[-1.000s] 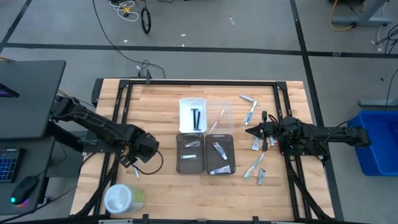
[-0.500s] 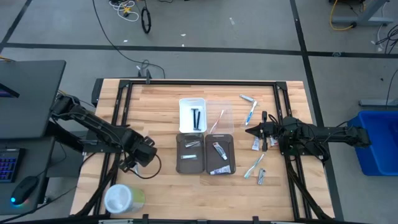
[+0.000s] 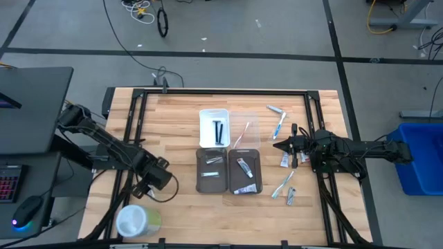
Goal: Pick & Place Travel size toiletries
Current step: Put the blue toothbrush into the transparent bin
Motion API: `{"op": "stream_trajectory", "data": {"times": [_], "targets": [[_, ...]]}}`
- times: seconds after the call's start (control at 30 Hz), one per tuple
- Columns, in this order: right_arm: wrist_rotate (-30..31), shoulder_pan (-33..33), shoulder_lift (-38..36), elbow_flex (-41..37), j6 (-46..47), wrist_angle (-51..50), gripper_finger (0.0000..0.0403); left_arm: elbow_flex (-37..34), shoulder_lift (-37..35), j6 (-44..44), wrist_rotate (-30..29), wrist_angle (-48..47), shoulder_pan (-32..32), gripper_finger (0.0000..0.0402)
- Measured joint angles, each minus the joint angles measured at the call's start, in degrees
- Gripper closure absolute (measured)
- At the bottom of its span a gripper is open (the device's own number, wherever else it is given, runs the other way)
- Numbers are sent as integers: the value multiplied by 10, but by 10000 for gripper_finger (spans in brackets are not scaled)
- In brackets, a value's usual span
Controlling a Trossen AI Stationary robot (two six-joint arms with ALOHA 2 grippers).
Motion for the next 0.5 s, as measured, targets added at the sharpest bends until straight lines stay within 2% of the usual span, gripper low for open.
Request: {"op": "stream_trajectory", "data": {"times": [0.23,0.5], "targets": [[0,0,0,0,0,0,390,1,37,-2,-2,2,-57,168],[0,0,0,0,0,0,390,1,88,-58,-24,10,-83,168]]}}
